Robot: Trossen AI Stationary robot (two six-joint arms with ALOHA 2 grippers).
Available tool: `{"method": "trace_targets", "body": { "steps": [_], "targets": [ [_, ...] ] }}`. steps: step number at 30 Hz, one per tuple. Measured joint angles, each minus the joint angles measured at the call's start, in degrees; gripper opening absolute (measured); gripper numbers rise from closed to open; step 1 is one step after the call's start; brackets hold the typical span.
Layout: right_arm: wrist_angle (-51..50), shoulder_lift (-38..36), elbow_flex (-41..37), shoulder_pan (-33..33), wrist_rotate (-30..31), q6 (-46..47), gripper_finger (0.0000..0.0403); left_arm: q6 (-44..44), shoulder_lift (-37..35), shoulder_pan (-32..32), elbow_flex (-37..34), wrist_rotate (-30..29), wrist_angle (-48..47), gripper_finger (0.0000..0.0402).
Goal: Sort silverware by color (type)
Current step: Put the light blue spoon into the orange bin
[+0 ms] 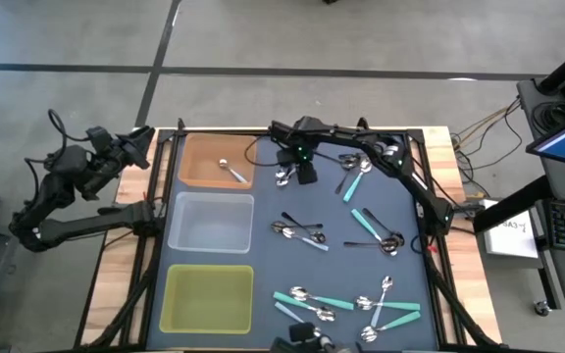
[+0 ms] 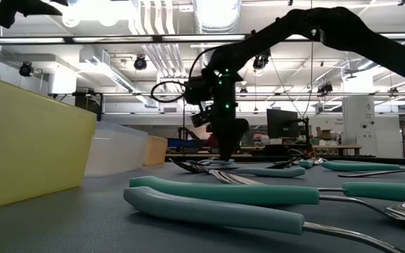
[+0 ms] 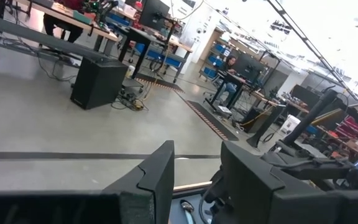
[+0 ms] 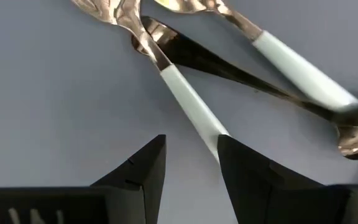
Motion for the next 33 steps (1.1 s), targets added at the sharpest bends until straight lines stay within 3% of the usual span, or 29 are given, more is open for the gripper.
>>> {"method": "trace_targets", "body": {
  "steps": [33],
  "targets": [
    [3.3,-0.3,0.7,4.9,0.4,-3.0,0.0123,-0.2,0.0,0.0,0.0,0.0,-0.4,0.0115]
  ]
}}
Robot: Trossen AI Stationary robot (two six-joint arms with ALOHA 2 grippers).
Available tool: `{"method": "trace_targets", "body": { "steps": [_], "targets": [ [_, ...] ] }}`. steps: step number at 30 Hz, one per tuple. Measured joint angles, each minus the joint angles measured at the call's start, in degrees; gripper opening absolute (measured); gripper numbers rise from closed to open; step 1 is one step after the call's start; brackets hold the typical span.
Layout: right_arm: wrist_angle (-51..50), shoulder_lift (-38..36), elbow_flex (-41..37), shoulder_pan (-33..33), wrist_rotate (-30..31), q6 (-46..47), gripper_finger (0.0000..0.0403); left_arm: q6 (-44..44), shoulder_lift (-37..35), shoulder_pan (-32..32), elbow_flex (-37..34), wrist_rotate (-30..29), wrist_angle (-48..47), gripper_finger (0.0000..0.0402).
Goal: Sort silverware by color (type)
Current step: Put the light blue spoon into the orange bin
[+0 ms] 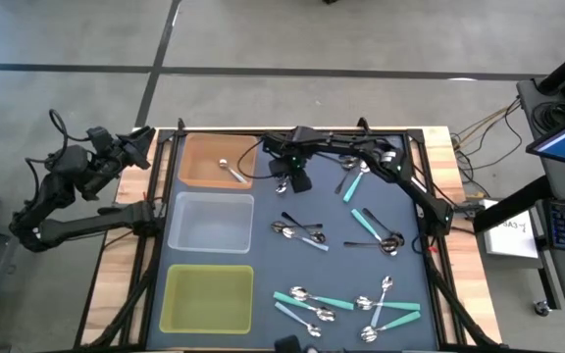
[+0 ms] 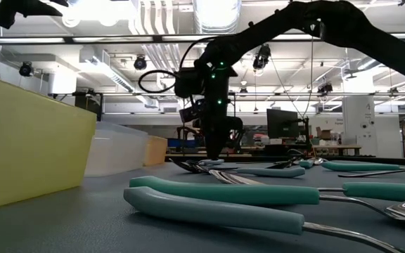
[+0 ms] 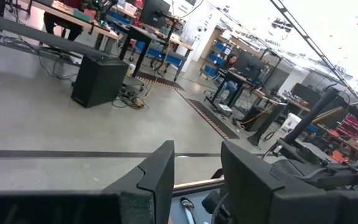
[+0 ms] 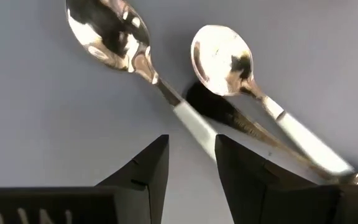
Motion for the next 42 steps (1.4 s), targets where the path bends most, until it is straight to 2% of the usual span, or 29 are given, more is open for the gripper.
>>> {"method": "trace_targets", "body": {
  "steps": [22,25,31,33,39,42],
  "targets": [
    [4.4,-0.1,-5.8,-0.4,0.0,1.1,0.0115,-0.3,0.0,0.0,-0.3,0.2,-0.6,0.0115],
    [4.1,-0.1,-6.0,-0.4,-0.2,2.5,0.0097,-0.3,0.0,0.0,-0.3,0.5,-0.6,0.0115],
    [2.9,0.0,-5.9,-0.4,-0.6,2.3,0.0029,-0.3,0.0,0.0,-0.3,0.5,-1.2,0.0115],
    [2.0,0.0,-5.9,-0.4,-0.7,2.3,0.0022,-0.3,0.0,0.0,-0.3,0.5,-1.6,0.0115],
    [-2.5,-1.8,-6.3,-0.5,-4.8,2.4,0.0023,-1.2,0.0,0.0,-0.3,0.5,-2.7,0.0115],
    [-2.3,-3.6,-6.1,-0.1,-9.3,2.5,0.0023,-1.2,0.0,0.0,-0.4,0.6,-2.7,0.0115]
  ]
}}
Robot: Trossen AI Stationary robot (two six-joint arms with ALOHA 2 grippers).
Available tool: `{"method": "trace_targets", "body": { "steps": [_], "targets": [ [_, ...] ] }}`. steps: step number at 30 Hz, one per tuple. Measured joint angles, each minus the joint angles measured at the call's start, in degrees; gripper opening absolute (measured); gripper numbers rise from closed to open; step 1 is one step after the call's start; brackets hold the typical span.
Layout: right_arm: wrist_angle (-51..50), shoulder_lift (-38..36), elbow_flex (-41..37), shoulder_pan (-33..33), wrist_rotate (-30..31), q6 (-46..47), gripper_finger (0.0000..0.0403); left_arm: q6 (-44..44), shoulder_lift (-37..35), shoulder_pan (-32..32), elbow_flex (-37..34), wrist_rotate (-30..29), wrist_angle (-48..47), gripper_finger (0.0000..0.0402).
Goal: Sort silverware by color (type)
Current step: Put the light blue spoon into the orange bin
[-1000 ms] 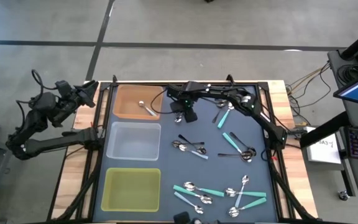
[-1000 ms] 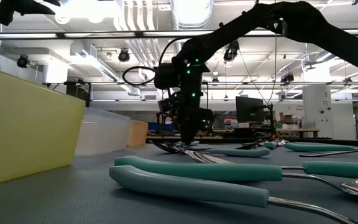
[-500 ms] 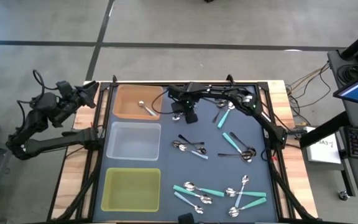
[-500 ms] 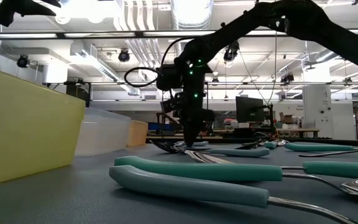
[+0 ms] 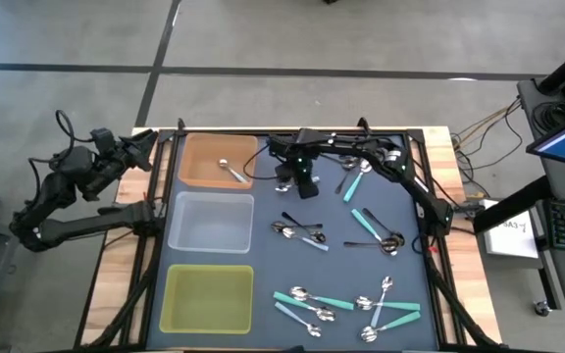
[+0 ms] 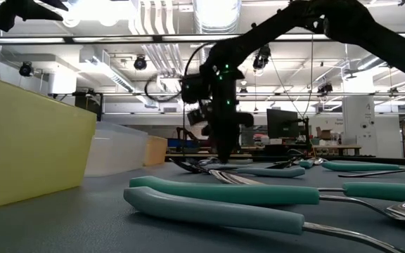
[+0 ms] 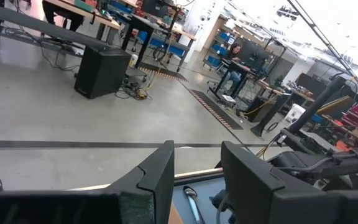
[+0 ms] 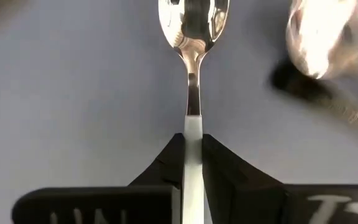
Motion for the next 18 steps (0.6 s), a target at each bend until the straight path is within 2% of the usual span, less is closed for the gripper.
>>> {"method": "trace_targets", "body": {
  "steps": [3,8,13,18],
  "targets": [
    [4.9,-2.9,1.3,0.4,-4.1,1.9,0.0023,0.0,0.0,0.0,0.0,0.0,0.0,0.0115],
    [20.3,-4.6,3.3,1.4,-7.9,8.9,0.0023,0.0,0.0,0.0,0.0,0.0,-0.1,0.0115],
    [38.6,-4.7,4.2,2.5,-8.7,15.1,0.0023,0.0,0.0,0.0,0.0,0.0,-0.4,0.0115],
    [51.1,-2.3,4.1,2.7,-8.0,20.2,0.0023,0.0,0.0,0.0,0.0,0.0,-0.5,0.0115]
  ]
}}
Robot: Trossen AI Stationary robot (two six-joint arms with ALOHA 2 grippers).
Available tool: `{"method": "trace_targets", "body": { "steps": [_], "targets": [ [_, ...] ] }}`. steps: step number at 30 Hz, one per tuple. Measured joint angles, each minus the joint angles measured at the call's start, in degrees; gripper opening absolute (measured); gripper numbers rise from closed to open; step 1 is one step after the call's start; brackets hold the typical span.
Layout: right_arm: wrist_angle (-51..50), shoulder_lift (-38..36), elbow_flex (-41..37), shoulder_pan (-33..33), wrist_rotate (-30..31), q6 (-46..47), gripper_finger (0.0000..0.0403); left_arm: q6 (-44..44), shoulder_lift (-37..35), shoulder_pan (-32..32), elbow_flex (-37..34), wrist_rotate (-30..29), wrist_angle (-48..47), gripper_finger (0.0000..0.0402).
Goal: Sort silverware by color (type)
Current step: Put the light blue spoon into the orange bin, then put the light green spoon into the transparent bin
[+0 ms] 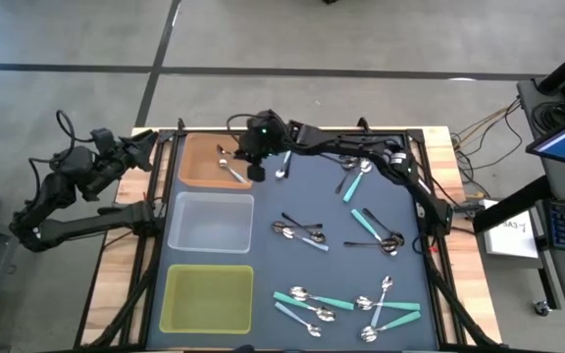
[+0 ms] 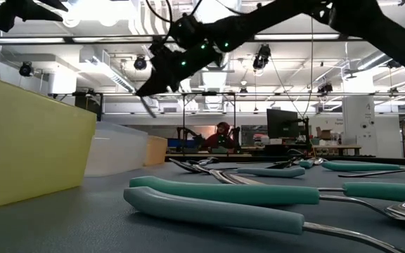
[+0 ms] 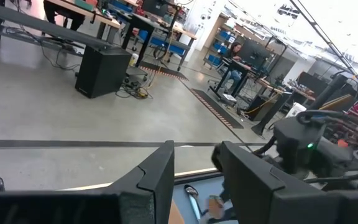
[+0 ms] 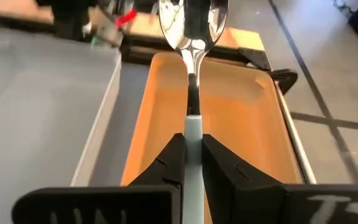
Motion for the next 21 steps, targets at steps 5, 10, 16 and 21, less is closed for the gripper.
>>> {"method": "trace_targets", "body": {
  "steps": [5,10,16,21],
  "targets": [
    [7.7,2.2,0.0,0.2,0.8,6.2,0.0023,0.0,0.0,0.0,0.0,0.0,-0.5,0.0115],
    [7.4,3.6,0.0,0.0,2.0,8.2,0.0032,0.0,0.0,0.0,0.0,0.2,-1.5,0.0115],
    [8.8,3.3,0.1,0.2,5.2,8.7,0.0084,0.0,0.0,0.0,0.0,0.2,-2.5,0.0115],
    [8.5,3.3,0.1,-0.1,5.6,11.1,0.0123,0.0,-0.1,0.0,0.0,0.1,-3.0,0.0115]
  ]
}}
